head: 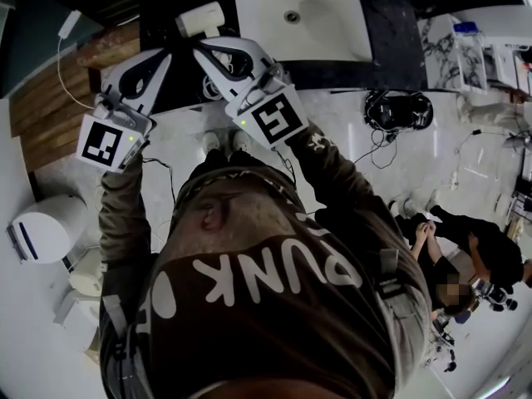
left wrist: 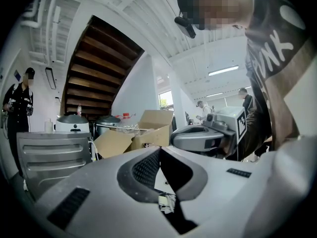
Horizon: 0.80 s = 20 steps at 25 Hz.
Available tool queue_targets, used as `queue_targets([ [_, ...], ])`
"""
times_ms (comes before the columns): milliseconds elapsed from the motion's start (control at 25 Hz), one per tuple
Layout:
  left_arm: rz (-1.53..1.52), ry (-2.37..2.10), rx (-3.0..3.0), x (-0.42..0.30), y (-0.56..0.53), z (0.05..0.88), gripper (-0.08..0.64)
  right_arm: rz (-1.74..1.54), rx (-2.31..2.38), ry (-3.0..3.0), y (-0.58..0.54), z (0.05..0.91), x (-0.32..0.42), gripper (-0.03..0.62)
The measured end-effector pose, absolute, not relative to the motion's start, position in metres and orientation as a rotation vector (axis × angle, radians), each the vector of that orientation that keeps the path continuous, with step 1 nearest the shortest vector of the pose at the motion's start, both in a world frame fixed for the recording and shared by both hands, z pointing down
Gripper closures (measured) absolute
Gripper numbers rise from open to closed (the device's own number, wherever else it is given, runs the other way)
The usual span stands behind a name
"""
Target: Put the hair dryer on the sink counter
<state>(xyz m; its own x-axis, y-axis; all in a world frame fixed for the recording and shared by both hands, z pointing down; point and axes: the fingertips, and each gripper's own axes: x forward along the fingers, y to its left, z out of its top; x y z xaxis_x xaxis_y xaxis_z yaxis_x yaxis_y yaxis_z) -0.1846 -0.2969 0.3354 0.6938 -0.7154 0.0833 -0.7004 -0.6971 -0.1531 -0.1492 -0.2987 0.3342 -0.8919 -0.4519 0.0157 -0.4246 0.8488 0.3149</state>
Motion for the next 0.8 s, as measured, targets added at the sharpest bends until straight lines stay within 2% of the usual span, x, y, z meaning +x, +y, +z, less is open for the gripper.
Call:
queue_targets([
  [800,-0.196,1.168,-2.777,-0.1821,-0.2997,0.3313,0.566,-0.434,0.684,-2.955,-0.2995,0.3354,-0.1519,0.584],
])
